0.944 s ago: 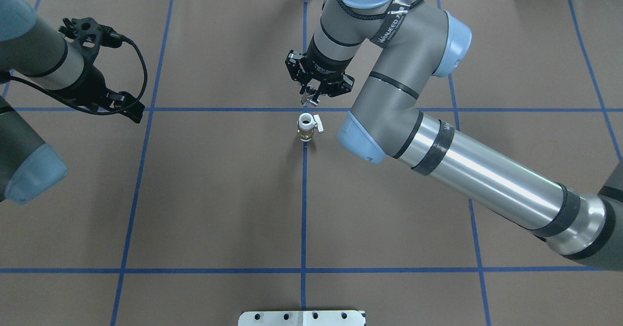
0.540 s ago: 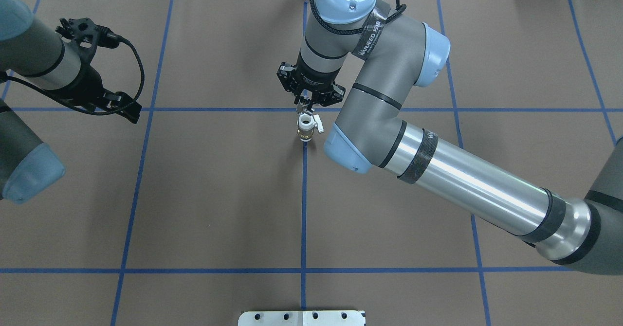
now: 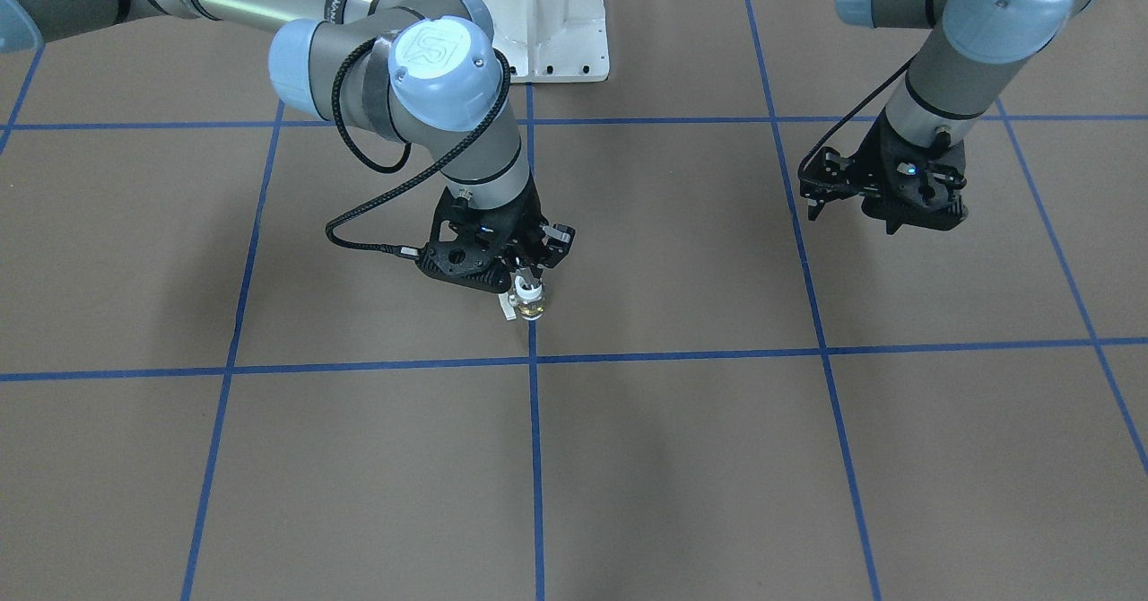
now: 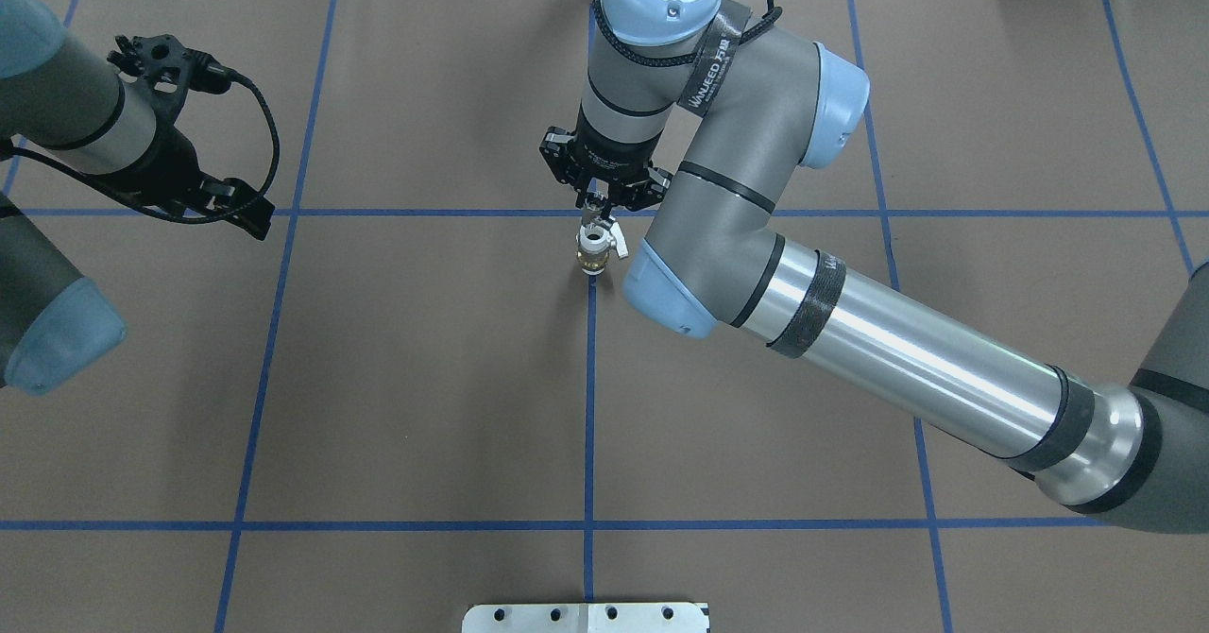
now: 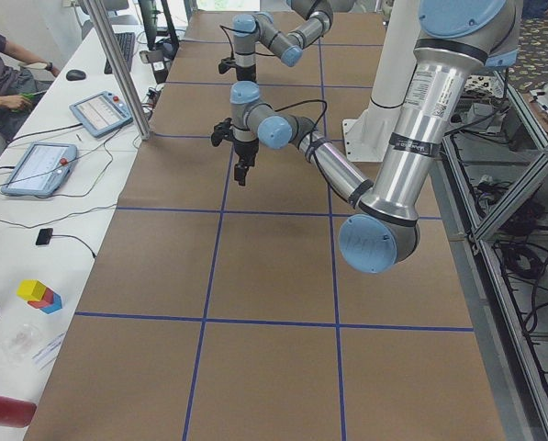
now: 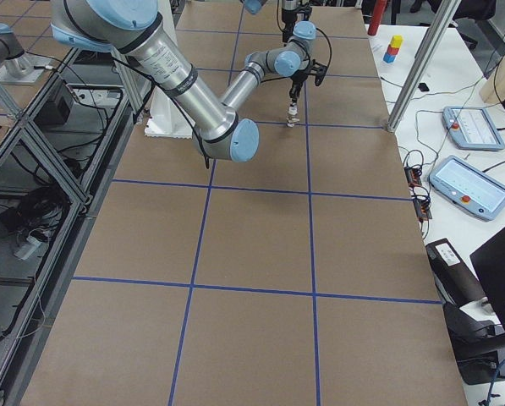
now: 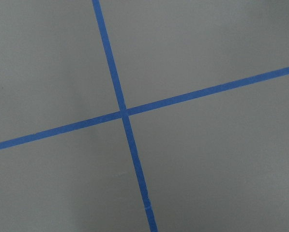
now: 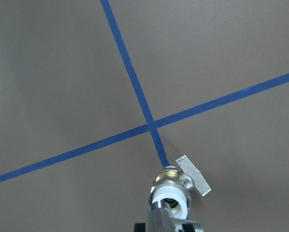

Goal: Assemble PPR valve and pipe with both arms
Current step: 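Lower the chrome elbow onto the pipe top and press it down with the right gripper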

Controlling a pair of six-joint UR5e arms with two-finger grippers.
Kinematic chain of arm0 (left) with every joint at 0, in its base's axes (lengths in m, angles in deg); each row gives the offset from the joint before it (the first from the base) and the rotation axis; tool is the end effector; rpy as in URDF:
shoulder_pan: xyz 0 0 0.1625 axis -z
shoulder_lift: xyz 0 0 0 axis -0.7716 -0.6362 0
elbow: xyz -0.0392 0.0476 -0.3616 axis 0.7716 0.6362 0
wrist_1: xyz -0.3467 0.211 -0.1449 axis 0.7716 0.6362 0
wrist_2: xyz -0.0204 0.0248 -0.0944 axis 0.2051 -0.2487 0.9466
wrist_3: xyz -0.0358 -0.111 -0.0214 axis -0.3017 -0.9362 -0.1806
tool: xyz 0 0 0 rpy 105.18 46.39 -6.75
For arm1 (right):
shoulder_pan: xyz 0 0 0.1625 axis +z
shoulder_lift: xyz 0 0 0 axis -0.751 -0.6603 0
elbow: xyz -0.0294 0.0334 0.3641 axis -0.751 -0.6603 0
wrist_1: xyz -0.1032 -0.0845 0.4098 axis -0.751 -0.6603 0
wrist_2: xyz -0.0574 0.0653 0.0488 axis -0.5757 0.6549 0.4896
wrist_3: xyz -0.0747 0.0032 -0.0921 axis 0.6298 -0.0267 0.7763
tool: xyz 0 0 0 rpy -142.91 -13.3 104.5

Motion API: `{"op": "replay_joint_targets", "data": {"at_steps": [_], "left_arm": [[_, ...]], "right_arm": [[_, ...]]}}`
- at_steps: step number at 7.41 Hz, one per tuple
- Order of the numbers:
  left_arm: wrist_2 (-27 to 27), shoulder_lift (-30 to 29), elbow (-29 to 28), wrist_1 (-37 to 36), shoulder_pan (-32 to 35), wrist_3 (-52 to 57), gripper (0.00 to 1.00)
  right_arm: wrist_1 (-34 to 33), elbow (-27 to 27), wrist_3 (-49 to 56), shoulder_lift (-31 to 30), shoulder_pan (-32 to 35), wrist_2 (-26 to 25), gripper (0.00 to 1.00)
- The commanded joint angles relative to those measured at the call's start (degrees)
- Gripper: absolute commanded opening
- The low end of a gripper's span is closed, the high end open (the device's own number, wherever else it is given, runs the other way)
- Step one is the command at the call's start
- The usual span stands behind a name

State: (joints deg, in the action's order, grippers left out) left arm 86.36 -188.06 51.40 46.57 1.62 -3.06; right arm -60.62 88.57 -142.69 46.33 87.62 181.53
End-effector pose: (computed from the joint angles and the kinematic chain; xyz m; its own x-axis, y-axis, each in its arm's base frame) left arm 0.2933 -0.4961 0.2823 0.7003 0.2541 -0.6671 -0.1280 0.9641 0.2328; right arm -0.5159 -0.5153 0.0924 0.5842 0.3196 0.7460 -0.2115 0.9474 -0.2403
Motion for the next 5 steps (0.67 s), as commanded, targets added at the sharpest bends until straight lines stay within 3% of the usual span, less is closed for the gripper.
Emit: {"op": "replay_joint_targets", "data": {"at_steps": [1, 5], "left_arm": [[0.06, -0.01, 0.00, -0.04, 0.00, 0.00, 0.99], [0.06, -0.36, 0.09, -0.04, -0.09, -0.53, 0.99]], "right_arm": [[-2.66, -0.34, 3.30, 1.20, 0.00, 0.04, 0.00], [-2.58, -0.61, 4.81, 0.94, -0.53, -0.67, 0.00]]}}
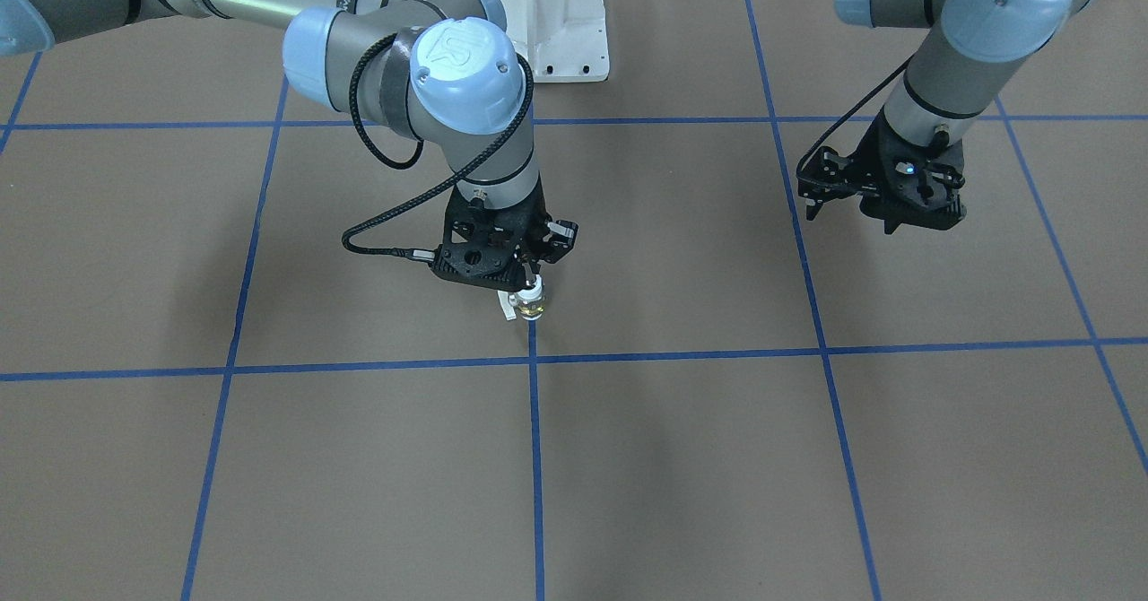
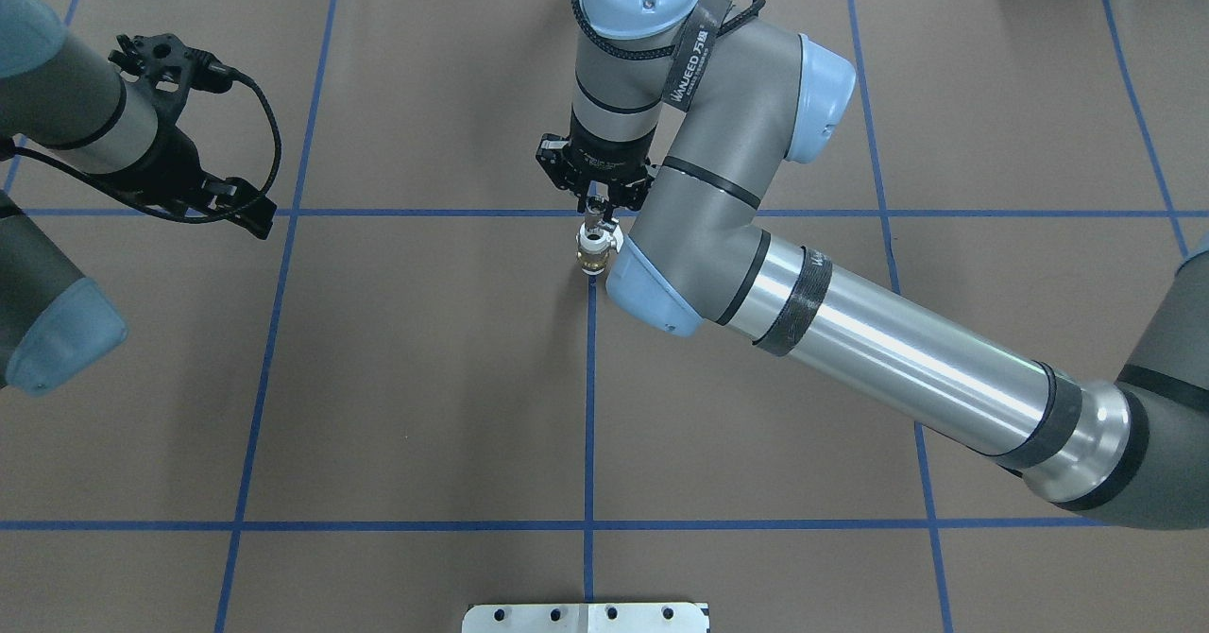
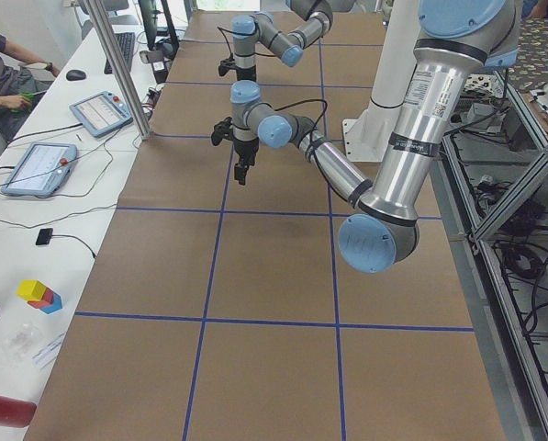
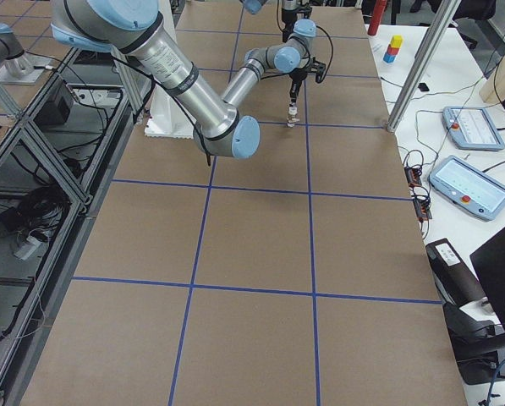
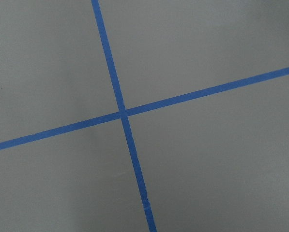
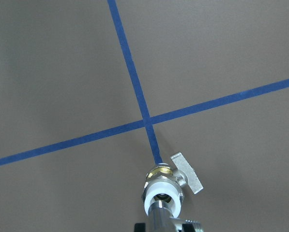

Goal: Assemble PPR valve and pipe with both arms
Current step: 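Lower the chrome elbow onto the pipe top and press it down with the right gripper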

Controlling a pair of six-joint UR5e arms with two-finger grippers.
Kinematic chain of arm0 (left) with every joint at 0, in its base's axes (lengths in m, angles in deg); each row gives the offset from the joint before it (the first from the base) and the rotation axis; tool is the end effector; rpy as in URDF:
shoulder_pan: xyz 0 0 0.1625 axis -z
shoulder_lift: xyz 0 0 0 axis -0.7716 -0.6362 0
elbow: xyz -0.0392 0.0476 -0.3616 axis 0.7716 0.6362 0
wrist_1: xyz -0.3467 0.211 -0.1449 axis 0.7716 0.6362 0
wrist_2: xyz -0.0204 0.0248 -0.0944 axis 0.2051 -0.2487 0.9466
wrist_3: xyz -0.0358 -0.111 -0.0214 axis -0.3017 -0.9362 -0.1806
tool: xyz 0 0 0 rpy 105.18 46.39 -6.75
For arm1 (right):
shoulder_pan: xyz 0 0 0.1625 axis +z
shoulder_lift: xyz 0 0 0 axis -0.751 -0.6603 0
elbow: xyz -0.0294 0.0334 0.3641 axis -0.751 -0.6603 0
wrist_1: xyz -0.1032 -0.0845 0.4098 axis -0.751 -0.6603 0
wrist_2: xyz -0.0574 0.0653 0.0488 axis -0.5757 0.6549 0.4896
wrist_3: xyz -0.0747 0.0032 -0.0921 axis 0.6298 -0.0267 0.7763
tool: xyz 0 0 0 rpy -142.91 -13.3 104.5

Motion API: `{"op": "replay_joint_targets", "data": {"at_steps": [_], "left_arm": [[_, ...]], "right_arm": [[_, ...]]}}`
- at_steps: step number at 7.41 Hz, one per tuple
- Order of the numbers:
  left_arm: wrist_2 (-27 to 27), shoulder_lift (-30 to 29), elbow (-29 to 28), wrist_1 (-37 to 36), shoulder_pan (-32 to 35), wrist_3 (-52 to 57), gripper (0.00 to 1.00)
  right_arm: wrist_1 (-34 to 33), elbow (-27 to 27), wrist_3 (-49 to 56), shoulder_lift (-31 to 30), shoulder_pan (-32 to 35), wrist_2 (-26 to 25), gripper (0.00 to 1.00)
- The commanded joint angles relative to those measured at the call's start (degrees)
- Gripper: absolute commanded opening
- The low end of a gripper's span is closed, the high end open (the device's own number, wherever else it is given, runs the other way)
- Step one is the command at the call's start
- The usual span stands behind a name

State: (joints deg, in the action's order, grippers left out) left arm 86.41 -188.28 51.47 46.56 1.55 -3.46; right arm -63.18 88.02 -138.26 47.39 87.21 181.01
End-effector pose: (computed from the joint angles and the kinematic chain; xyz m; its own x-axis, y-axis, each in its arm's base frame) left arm 0.2941 -0.4958 0.2796 0.6984 0.2508 -0.6703 -0.1239 0.9648 0.2319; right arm -0.5202 -0.5133 0.0899 0.6231 0.2580 0.7384 -0.1709 0.9661 -0.1933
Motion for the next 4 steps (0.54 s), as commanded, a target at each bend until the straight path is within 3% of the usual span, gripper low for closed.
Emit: {"op": "replay_joint_targets", "data": {"at_steps": [1, 4], "left_arm": [[-0.08, -0.15, -0.08, -0.03, -0.10, -0.13, 0.99], [-0.08, -0.41, -0.08, -0.03, -0.10, -0.22, 0.99]], "right_arm": [[-0.02, -0.05, 0.38, -0.04, -0.12, -0.15, 0.00], [-0.02, -0.58, 0.38, 0.05, -0.47, -0.85, 0.00]]}}
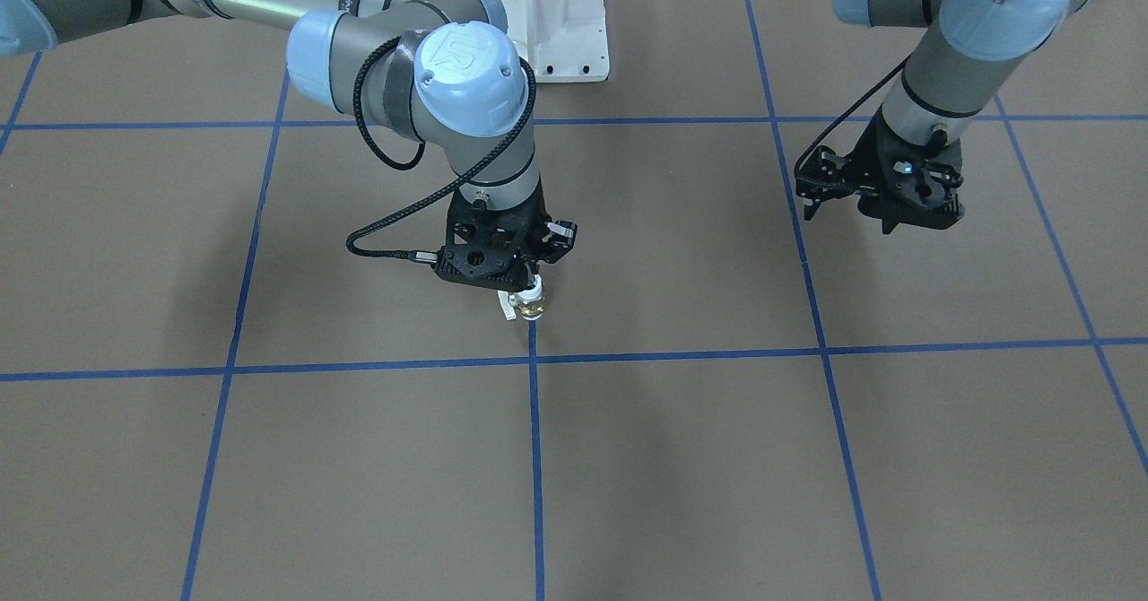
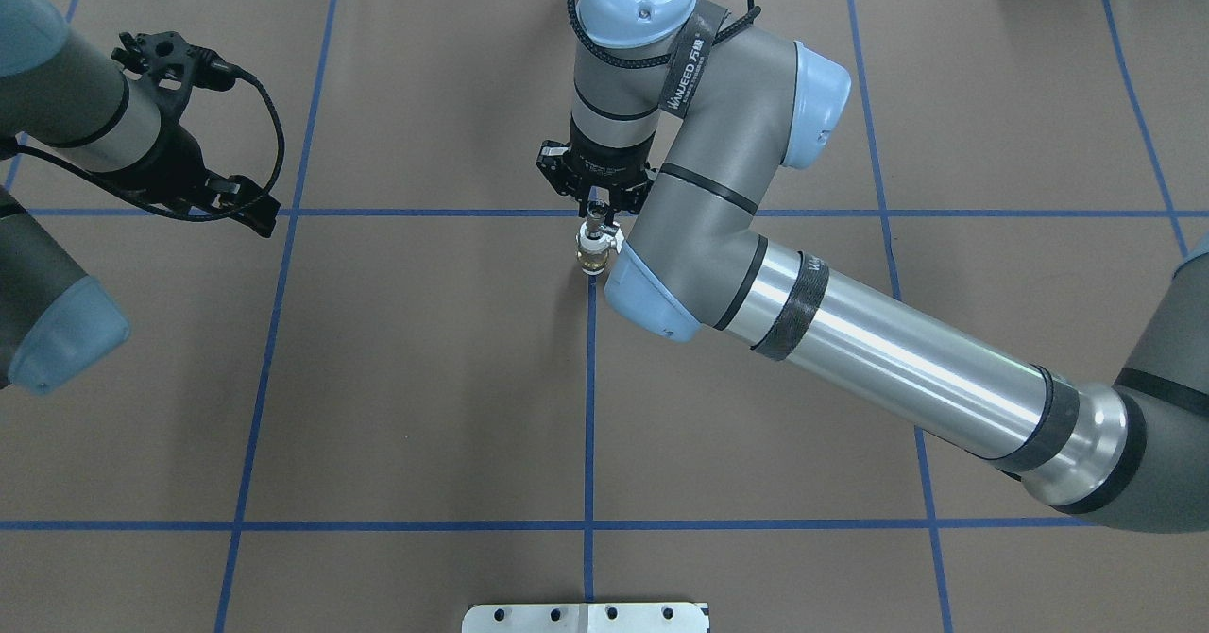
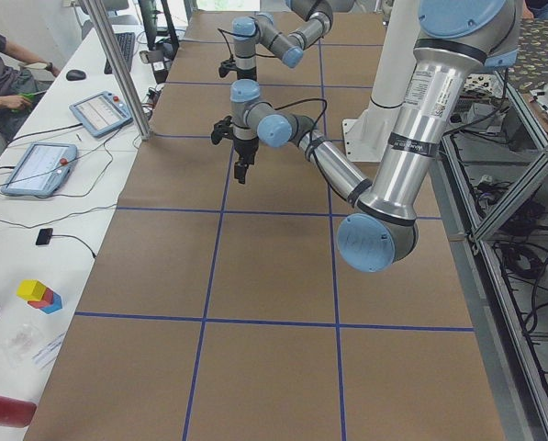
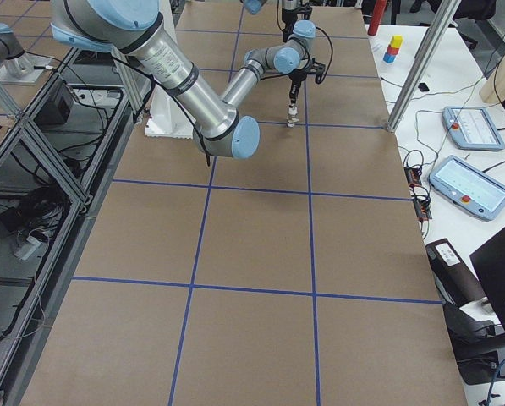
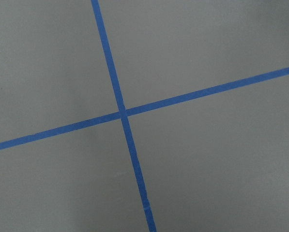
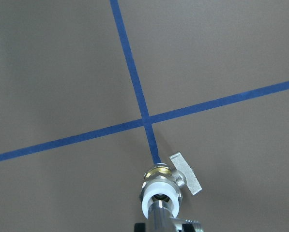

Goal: Assemble PPR valve and pipe with both arms
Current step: 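Lower the chrome elbow onto the pipe top and press it down with the right gripper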

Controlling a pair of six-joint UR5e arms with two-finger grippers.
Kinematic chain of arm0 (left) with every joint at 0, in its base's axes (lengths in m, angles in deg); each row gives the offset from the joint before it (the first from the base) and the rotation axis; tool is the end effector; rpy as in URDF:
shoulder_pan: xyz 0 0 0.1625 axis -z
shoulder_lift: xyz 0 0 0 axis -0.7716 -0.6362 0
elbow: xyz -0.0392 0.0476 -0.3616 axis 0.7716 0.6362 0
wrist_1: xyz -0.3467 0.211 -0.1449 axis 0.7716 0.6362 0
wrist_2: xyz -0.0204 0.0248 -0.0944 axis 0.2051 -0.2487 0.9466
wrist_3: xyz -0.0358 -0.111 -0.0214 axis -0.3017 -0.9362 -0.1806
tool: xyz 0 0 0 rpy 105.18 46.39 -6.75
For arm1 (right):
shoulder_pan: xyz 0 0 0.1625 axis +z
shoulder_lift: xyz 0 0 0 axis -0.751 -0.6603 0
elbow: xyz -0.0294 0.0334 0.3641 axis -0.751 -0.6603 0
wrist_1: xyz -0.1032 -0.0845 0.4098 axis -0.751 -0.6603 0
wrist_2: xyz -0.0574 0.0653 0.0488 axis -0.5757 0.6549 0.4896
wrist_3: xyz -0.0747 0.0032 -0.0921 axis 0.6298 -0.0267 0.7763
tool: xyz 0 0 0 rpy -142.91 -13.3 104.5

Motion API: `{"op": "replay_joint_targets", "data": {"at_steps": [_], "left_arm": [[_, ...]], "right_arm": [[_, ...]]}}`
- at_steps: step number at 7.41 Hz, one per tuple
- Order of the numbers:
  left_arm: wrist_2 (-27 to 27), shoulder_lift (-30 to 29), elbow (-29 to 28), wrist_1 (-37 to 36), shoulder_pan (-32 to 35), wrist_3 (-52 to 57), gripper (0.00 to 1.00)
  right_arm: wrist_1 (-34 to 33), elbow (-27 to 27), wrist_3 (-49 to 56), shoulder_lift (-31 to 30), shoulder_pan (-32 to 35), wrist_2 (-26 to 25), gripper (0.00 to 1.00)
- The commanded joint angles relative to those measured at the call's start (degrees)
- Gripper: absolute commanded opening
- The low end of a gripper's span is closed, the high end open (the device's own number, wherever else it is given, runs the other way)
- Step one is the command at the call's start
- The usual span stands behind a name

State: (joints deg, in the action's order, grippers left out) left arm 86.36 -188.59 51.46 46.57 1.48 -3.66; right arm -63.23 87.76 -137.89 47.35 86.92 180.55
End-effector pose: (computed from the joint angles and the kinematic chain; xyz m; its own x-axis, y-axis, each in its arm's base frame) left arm 0.2950 -0.4960 0.2766 0.6968 0.2511 -0.6719 -0.1215 0.9645 0.2344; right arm -0.5236 -0.5124 0.0928 0.6303 0.2514 0.7345 -0.1689 0.9679 -0.1863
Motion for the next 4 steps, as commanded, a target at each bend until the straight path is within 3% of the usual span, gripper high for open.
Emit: {"op": "replay_joint_targets", "data": {"at_steps": [1, 4], "left_arm": [[-0.02, -0.10, -0.06, -0.04, -0.03, -0.10, 0.99], [0.06, -0.10, -0.06, -0.04, -0.03, -0.10, 0.99]], "right_arm": [[0.02, -0.59, 0.01, 0.18, -0.18, -0.48, 0.00], [0.02, -0.59, 0.01, 0.35, -0.36, -0.39, 0.00]]}}
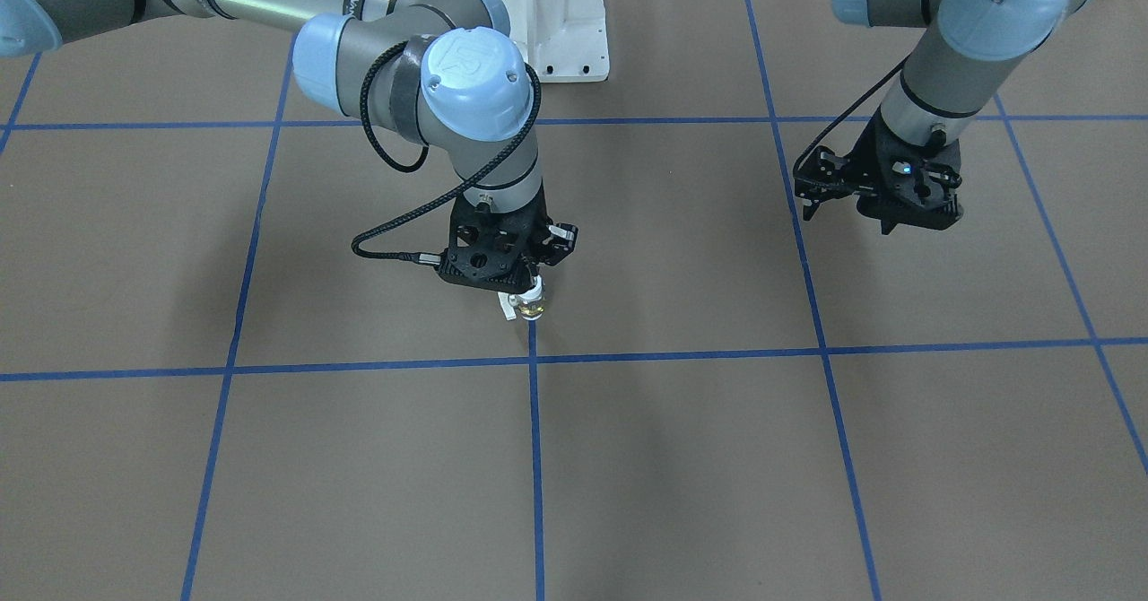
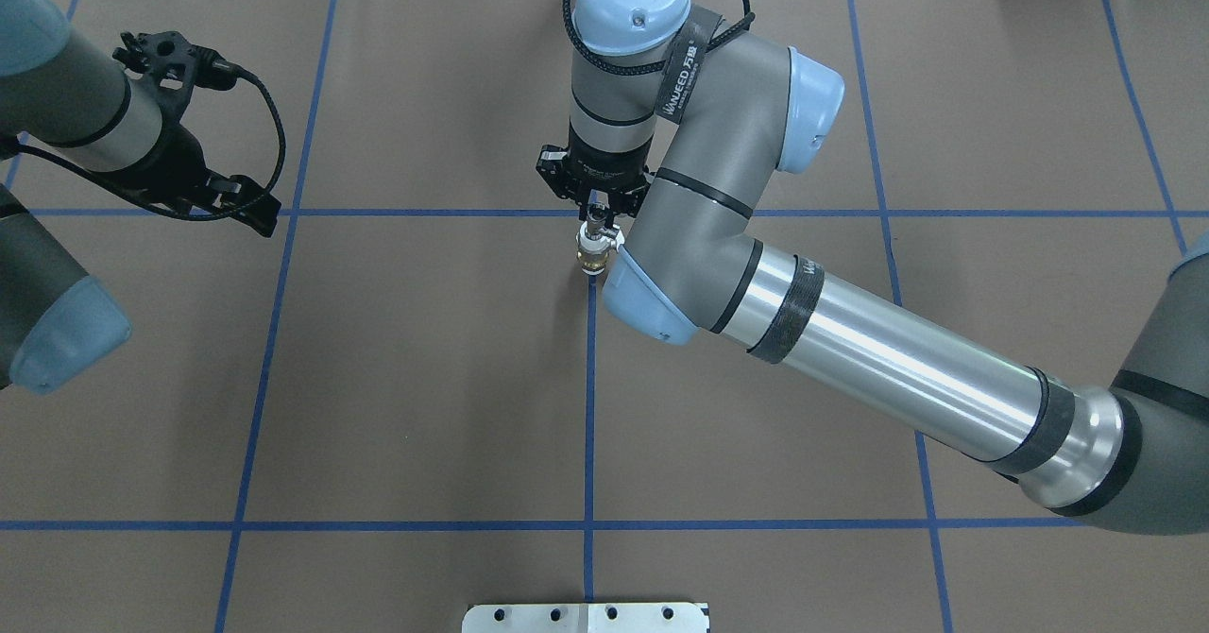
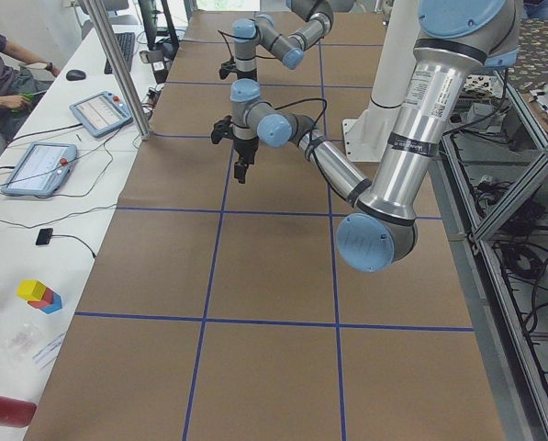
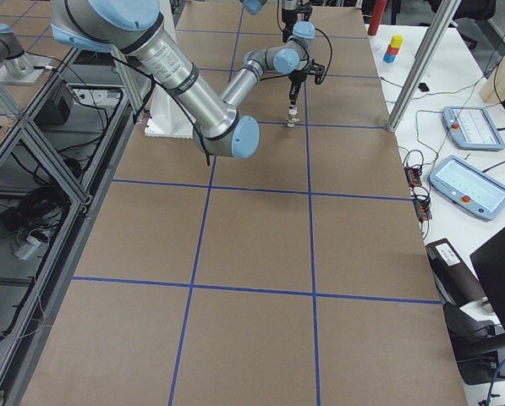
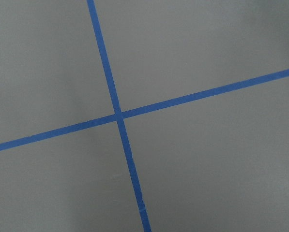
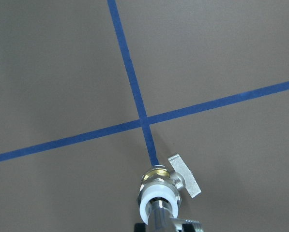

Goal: Assemble PPR valve and pipe with both arms
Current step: 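Lower the chrome elbow onto the pipe top and press it down with the right gripper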

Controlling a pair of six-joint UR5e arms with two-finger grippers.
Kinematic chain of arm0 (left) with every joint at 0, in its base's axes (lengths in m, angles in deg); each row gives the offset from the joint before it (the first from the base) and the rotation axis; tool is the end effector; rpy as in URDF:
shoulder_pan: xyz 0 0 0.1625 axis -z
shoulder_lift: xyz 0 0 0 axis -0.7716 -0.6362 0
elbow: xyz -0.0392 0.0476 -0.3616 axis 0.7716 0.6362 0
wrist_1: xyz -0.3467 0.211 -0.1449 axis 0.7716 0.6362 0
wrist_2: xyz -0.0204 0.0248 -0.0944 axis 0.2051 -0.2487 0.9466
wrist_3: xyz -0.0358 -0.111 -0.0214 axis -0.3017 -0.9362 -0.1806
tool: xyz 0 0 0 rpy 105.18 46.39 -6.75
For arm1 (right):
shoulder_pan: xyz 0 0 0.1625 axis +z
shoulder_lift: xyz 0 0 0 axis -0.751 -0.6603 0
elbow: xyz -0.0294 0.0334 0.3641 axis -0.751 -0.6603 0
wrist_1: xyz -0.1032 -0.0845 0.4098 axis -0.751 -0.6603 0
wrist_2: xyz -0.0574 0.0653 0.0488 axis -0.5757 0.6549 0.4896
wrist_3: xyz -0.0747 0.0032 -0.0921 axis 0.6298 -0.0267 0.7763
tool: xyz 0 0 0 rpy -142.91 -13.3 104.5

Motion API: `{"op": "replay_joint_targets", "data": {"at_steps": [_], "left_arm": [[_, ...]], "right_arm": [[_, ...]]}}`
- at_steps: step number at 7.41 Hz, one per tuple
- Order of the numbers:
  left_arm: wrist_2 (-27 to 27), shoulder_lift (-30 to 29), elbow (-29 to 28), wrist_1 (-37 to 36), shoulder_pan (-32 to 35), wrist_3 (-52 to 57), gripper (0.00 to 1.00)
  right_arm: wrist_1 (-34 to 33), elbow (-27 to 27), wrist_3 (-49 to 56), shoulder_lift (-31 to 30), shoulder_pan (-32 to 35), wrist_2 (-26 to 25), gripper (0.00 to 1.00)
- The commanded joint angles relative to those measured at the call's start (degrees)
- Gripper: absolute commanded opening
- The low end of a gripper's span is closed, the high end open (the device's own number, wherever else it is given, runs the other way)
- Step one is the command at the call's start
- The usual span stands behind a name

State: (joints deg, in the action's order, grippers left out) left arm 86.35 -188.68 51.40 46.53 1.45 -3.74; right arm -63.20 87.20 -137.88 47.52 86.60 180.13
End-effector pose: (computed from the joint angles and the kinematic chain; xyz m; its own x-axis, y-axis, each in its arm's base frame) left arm 0.2955 -0.4962 0.2763 0.6970 0.2500 -0.6721 -0.1210 0.9648 0.2334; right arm -0.5282 -0.5118 0.0951 0.6365 0.2505 0.7294 -0.1697 0.9681 -0.1844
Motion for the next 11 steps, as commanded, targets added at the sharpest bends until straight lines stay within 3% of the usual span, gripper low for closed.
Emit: {"op": "replay_joint_targets", "data": {"at_steps": [1, 11], "left_arm": [[0.07, -0.09, 0.00, 0.00, 0.00, -0.02, 0.99], [1.91, -0.01, 0.52, 0.00, 0.09, -0.11, 0.99]], "right_arm": [[0.00, -0.38, 0.00, 0.45, -0.04, 0.02, 0.00], [0.26, -2.05, 0.53, 0.54, -0.04, -0.15, 0.00]]}}
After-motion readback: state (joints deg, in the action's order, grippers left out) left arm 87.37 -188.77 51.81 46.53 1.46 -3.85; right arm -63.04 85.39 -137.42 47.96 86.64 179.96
